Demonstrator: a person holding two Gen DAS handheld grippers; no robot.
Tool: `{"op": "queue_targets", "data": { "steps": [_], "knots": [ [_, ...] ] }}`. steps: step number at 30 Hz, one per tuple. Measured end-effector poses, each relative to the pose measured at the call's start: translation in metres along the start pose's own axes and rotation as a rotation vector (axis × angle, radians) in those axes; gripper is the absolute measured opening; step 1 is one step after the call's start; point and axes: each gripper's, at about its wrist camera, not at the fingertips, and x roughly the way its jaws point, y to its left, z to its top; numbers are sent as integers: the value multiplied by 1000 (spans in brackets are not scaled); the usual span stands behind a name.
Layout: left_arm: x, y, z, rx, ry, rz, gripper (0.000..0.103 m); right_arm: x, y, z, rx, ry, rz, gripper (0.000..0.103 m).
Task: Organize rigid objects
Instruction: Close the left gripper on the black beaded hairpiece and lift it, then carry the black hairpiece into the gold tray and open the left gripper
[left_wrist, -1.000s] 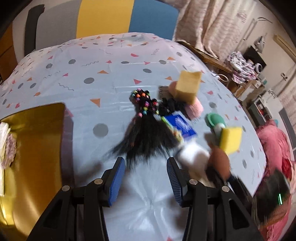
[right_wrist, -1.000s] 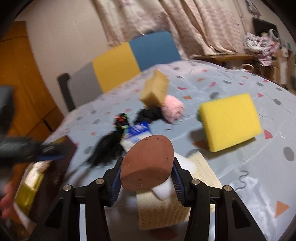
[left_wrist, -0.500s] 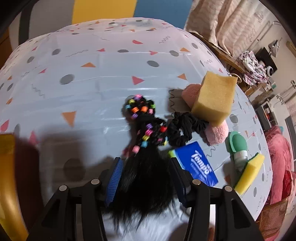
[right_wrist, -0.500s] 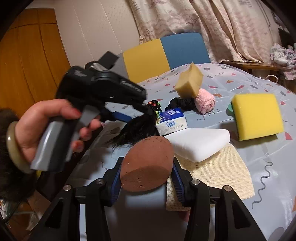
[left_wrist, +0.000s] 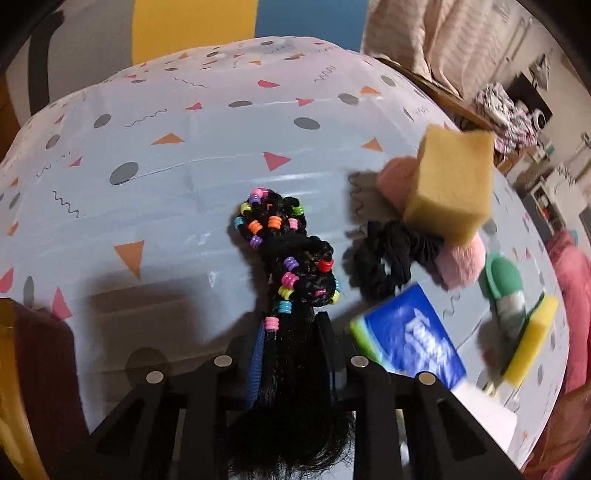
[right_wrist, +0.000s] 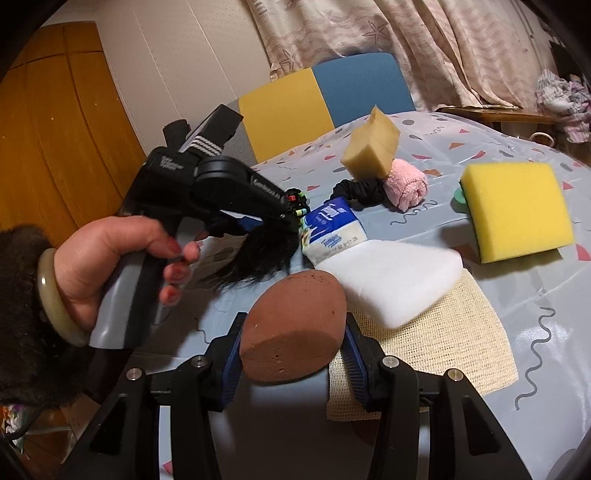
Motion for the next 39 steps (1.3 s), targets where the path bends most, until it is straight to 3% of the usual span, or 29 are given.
{"op": "queue_targets", "data": {
  "steps": [6, 15, 20, 21, 24, 26, 30, 33, 39],
  "knots": [
    [-16, 11, -19, -36, 10, -22, 16, -1, 0, -1, -2, -1, -3, 49],
    [-64, 27, -66, -87, -43, -115, 12, -2, 5, -3, -19, 3, -31, 49],
    [-72, 26, -81, -48, -31, -94, 12, -2, 6, -4, -27, 6, -43, 49],
    [-73, 24, -83, -29, -36, -74, 13, -2, 6, -4, -29, 7, -46, 50],
    [-71, 22, -79, -51, -28, -68, 45, -2, 7, -5, -36, 8, -56, 50],
    [-65, 21, -73, -70, -27, -78, 46, -2, 8, -5, -38, 8, -59, 50],
    [-44, 15, -62, -30, -21, -21, 46, -1, 8, -5, -39, 9, -60, 50],
    [-35, 12, -63, -1, -13, -15, 38, -1, 8, -4, -39, 9, -61, 50],
    [-61, 18, -73, -15, -63, -90, 36, 0, 9, -5, -45, 12, -69, 50]
  ]
}}
